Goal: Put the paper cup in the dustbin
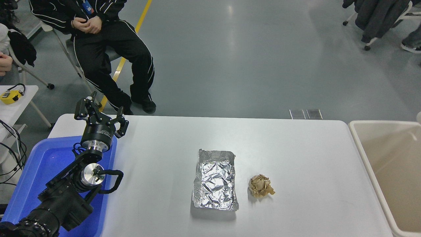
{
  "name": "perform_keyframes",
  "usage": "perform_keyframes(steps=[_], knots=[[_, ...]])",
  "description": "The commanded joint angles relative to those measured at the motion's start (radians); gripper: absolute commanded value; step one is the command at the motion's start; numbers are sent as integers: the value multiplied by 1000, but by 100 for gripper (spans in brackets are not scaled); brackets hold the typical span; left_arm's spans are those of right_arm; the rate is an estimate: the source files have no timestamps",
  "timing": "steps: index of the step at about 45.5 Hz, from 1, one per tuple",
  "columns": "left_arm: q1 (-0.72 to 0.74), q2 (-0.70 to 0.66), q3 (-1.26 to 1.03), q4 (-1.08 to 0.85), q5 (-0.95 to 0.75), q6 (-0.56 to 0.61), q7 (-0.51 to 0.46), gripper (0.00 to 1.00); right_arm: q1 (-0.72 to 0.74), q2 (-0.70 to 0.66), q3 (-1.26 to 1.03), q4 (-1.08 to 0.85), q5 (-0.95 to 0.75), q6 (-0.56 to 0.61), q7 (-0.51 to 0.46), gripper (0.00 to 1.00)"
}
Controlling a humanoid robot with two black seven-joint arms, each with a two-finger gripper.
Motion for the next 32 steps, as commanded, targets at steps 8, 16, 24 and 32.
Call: perform_keyframes(steps=[8,16,24,32], knots=[[0,0,0,0,0,0,0,100,-208,95,-3,-107,13,-1,-94,0],[0,0,0,0,0,0,0,100,-242,161,-3,-106,14,-5,-92,0],[0,0,0,0,0,0,0,100,-254,193,-1,-101,16,-5,-92,0],[0,0,0,0,0,0,0,100,-253,198,11,-98,16,-7,-91,0]])
